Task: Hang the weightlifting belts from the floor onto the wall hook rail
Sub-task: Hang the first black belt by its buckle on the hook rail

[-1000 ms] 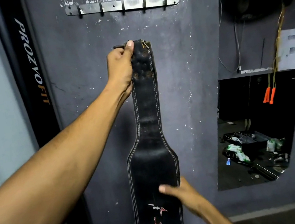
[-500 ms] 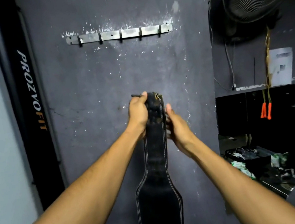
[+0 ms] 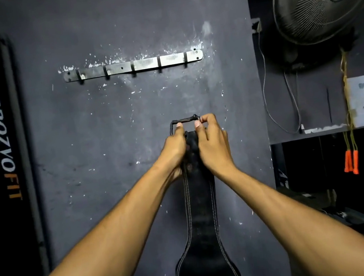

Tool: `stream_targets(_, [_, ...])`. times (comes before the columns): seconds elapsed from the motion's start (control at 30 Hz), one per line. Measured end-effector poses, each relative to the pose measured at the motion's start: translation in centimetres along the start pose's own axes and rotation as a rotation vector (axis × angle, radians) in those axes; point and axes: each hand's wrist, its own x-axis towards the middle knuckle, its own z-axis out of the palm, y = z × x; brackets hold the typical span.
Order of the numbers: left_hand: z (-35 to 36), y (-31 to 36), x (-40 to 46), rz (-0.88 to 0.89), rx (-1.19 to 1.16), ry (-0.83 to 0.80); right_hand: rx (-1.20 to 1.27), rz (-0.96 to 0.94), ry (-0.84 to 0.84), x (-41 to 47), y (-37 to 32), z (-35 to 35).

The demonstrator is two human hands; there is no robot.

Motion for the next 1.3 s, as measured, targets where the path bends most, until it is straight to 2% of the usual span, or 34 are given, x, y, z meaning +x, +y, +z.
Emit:
stream_targets(0.13, [0.4,1.7,2.0,0.102,0.05,0.028,0.041,-0.108,0.048,3.5,1.5,-0.9])
stream_targets(0.27, [0.9,3.2,4.2,0.451,0.317,0.152,0.099,-0.129,0.053,7.5,1.4,-1.4])
stream_targets(0.33, [1.5,4.3,4.9,0.498,0.417,0.198,0.14,-0.156,0.031,9.7,0.7,-1.6])
stream_targets(0.43, [2.7,6.9,5.9,0.535,0.489,0.168,0.136,-0.227,0.008,12.9,-0.7,-1.9])
stream_targets(0.53, [3.6,9.8,7.3,0.535,0.611,0.146,0.129,-0.262,0.018,15.9,-1.4,-2.2])
stream_targets(0.67, [4.1,12.5,9.6,0.492,0.627,0.097,0.09,-0.214,0.024,19.6,-1.3,-1.8])
stream_targets(0.77, [4.8,14.0,11.4,0.484,0.468,0.125,0.063,-0.168,0.013,22.4,-1.8,-1.4])
stream_targets(0.87, [4.8,14.8,14.5,0.503,0.314,0.245,0.068,-0.154,0.011,24.8,-2.3,-0.6])
stream_targets(1.0, [3.9,15.4,17.6,0.466,0.233,0.3,0.042,-0.132,-0.022,27.2,-2.1,1.0])
stream_targets(1.1, [3.8,15.0,19.1,0.397,0.195,0.262,0.017,-0.077,-0.044,27.6,-0.3,1.9])
stream_targets(1.2, [3.8,13.4,19.6,0.346,0.239,0.226,-0.012,-0.102,-0.021,26.7,1.7,2.4])
stream_targets(1.3, [3.3,12.1,19.6,0.462,0.343,0.244,0.054,-0.115,-0.002,24.8,2.4,2.1])
